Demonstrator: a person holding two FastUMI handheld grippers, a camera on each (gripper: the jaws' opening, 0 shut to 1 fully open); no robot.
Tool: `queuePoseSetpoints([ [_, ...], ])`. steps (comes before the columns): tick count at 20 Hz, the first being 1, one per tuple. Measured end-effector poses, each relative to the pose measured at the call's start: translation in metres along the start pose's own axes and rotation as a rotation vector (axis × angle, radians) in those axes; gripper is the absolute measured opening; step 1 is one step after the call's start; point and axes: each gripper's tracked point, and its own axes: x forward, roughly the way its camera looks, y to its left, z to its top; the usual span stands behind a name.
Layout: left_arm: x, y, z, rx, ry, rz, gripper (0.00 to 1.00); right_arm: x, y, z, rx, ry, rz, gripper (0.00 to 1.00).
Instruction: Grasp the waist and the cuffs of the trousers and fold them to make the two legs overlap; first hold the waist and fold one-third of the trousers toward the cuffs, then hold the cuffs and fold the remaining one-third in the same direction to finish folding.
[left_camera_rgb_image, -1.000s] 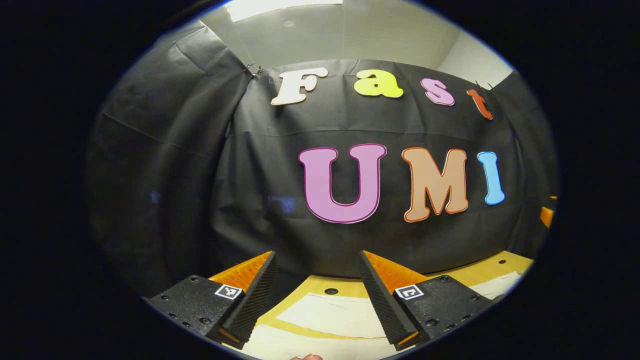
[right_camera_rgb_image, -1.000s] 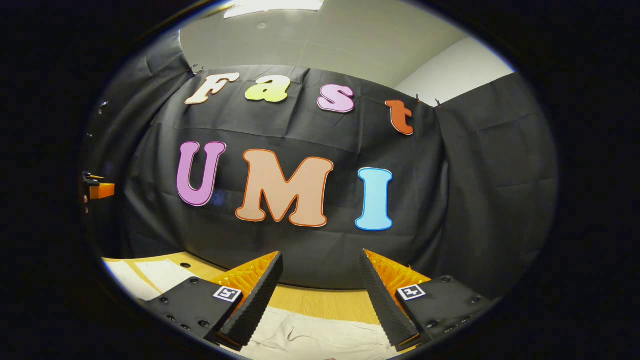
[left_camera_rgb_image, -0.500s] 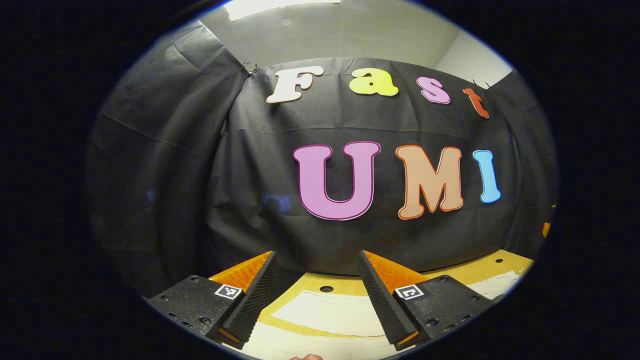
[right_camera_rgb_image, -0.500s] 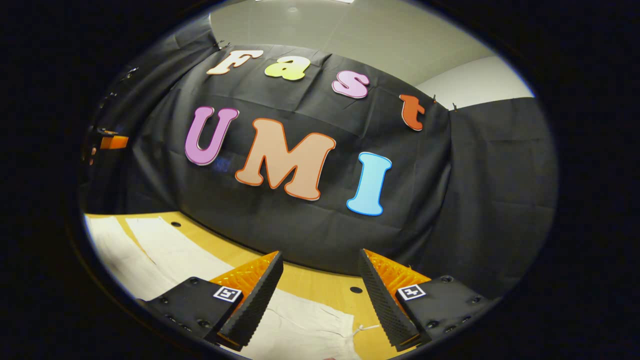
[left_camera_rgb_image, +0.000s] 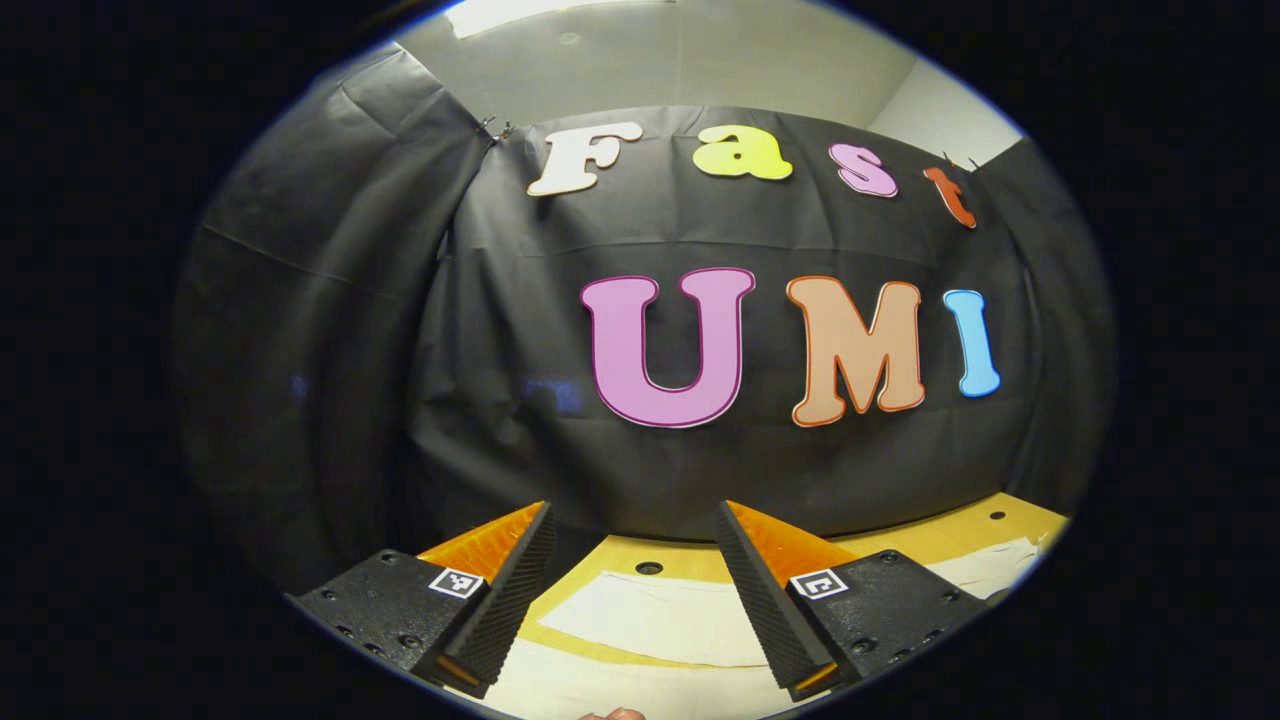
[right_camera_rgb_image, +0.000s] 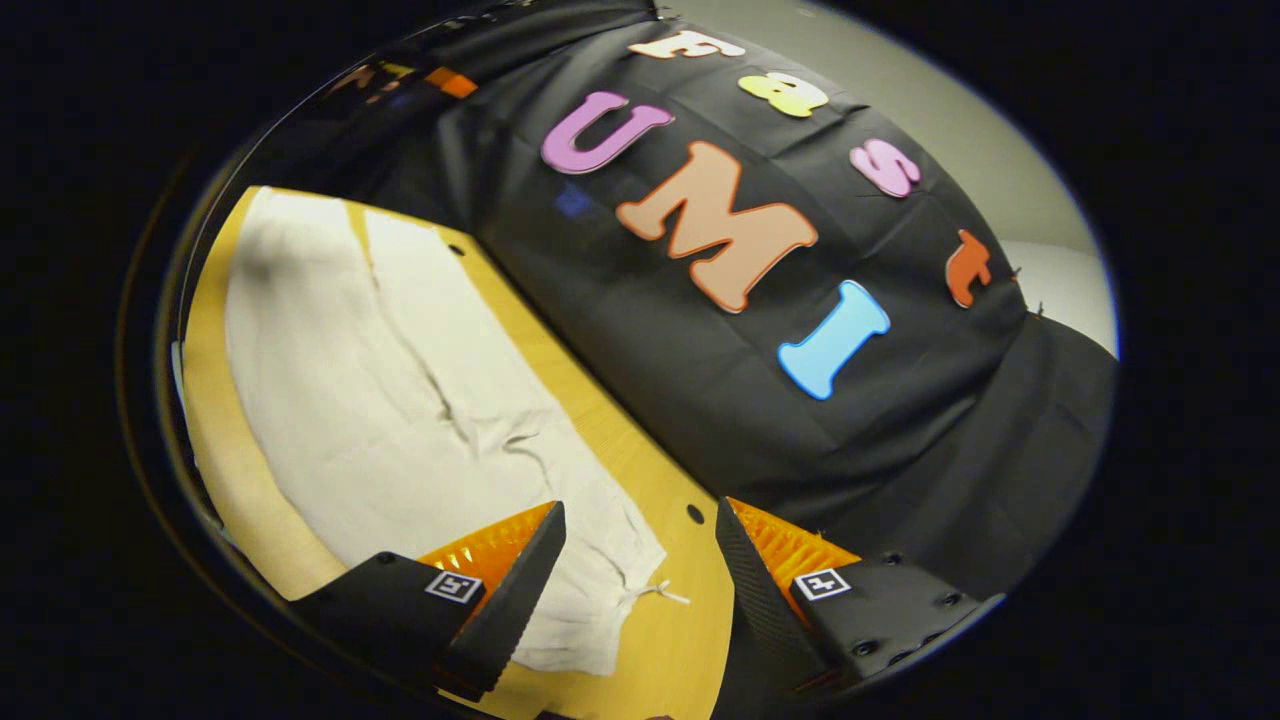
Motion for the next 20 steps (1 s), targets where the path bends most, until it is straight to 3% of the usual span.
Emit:
queuePoseSetpoints([
  [5,-0.003,-0.011,-0.01,0.019,0.023,-0.01,0.95,-0.022,0.069,-0.051,-0.181,0.065,0.212,0.98],
  [9,-0.007,-0.011,-0.018,0.04,0.04,-0.001,0.95,-0.022,0.096,-0.076,-0.253,0.12,0.311,0.98],
  [20,-0.012,0.001,-0.027,0.13,0.055,0.026,0.93,0.009,0.115,-0.095,-0.426,0.142,0.384,0.94],
])
